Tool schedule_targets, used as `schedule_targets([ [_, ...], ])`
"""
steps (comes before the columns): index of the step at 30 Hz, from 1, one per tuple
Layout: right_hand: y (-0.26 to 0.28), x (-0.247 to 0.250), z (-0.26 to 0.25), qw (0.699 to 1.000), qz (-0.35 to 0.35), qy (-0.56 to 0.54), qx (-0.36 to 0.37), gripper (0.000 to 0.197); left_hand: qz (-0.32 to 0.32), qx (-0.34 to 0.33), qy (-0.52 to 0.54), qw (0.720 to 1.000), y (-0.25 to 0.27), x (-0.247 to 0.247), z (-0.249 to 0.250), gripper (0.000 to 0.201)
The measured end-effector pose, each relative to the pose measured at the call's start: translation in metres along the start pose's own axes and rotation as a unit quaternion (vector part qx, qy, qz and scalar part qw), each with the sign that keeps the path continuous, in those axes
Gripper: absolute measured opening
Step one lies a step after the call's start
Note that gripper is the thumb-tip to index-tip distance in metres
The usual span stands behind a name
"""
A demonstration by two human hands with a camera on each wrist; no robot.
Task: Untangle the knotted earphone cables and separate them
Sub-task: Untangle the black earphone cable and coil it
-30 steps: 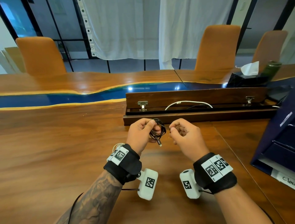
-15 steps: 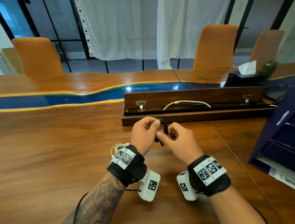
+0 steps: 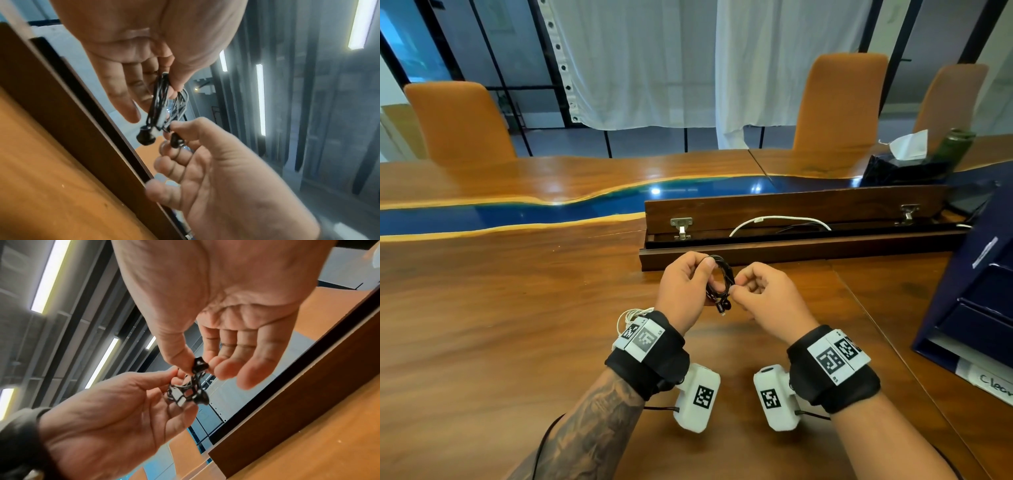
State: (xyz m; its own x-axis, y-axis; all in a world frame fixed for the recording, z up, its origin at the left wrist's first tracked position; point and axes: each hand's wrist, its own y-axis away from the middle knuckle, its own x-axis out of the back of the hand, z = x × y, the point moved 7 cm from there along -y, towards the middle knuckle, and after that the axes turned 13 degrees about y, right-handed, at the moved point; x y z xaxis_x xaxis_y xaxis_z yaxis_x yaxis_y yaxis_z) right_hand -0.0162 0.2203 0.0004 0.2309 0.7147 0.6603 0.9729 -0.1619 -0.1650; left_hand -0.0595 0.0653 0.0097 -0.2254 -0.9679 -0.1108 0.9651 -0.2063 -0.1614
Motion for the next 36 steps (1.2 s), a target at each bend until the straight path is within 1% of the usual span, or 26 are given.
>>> schedule_targets([
  [2, 0.001, 0.0, -0.002, 1.0, 0.001, 0.007, 0.012, 0.01, 0.001, 0.014, 0.026, 1.0, -0.001, 0.001, -0.004, 0.02],
  [4, 0.003, -0.001, -0.002, 1.0, -0.008, -0.01, 0.006, 0.011, -0.001, 0.01, 0.036, 0.999, -0.001, 0.001, -0.006, 0.02],
  [6, 0.005, -0.005, -0.001, 0.997, -0.032, -0.064, -0.017, 0.01, -0.004, 0.008, 0.041, 0.999, -0.002, 0.0, -0.004, 0.02],
  [9, 0.008, -0.013, -0.002, 0.982, -0.085, -0.162, -0.047, 0.011, -0.009, 0.008, 0.054, 0.998, -0.003, 0.0, -0.001, 0.019],
  [12, 0.008, -0.014, -0.005, 0.974, -0.104, -0.195, -0.05, 0.011, -0.01, 0.003, 0.06, 0.998, -0.004, 0.001, 0.0, 0.02],
  [14, 0.007, -0.011, -0.004, 0.98, -0.087, -0.172, -0.039, 0.011, -0.005, 0.009, 0.064, 0.998, -0.005, 0.003, -0.001, 0.021],
  [15, 0.006, -0.008, -0.003, 0.987, -0.07, -0.143, -0.029, 0.01, -0.002, 0.013, 0.067, 0.998, -0.006, 0.004, -0.002, 0.021],
  [18, 0.003, 0.007, -0.004, 0.999, -0.001, -0.053, 0.003, 0.008, 0.004, 0.021, 0.065, 0.998, -0.009, 0.01, -0.008, 0.021],
  [20, 0.001, 0.014, -0.003, 0.999, 0.018, -0.043, 0.013, 0.009, 0.002, 0.04, 0.067, 0.997, -0.01, 0.01, -0.016, 0.02],
  [24, -0.004, 0.008, 0.005, 0.999, -0.011, -0.052, -0.002, 0.006, -0.018, 0.101, 0.117, 0.988, -0.012, 0.005, -0.034, 0.02],
  [26, -0.007, 0.004, 0.014, 0.998, -0.016, -0.062, -0.011, 0.004, -0.022, 0.134, 0.125, 0.983, -0.015, 0.002, -0.047, 0.022],
  [27, -0.008, 0.003, 0.021, 0.998, -0.017, -0.061, -0.019, 0.004, -0.022, 0.148, 0.117, 0.982, -0.017, 0.0, -0.053, 0.023],
  [29, -0.011, 0.001, 0.035, 0.999, -0.021, -0.03, -0.039, 0.005, -0.017, 0.16, 0.069, 0.985, -0.023, -0.002, -0.067, 0.025],
  [32, -0.014, -0.008, 0.055, 0.995, -0.054, 0.032, -0.08, 0.004, -0.007, 0.185, 0.007, 0.983, -0.027, -0.005, -0.09, 0.025],
  [34, -0.016, -0.017, 0.066, 0.99, -0.09, 0.031, -0.107, 0.005, 0.005, 0.206, 0.002, 0.978, -0.027, -0.006, -0.101, 0.023],
  [36, -0.017, -0.023, 0.072, 0.986, -0.11, 0.02, -0.125, 0.008, 0.018, 0.209, -0.011, 0.978, -0.028, -0.008, -0.105, 0.024],
])
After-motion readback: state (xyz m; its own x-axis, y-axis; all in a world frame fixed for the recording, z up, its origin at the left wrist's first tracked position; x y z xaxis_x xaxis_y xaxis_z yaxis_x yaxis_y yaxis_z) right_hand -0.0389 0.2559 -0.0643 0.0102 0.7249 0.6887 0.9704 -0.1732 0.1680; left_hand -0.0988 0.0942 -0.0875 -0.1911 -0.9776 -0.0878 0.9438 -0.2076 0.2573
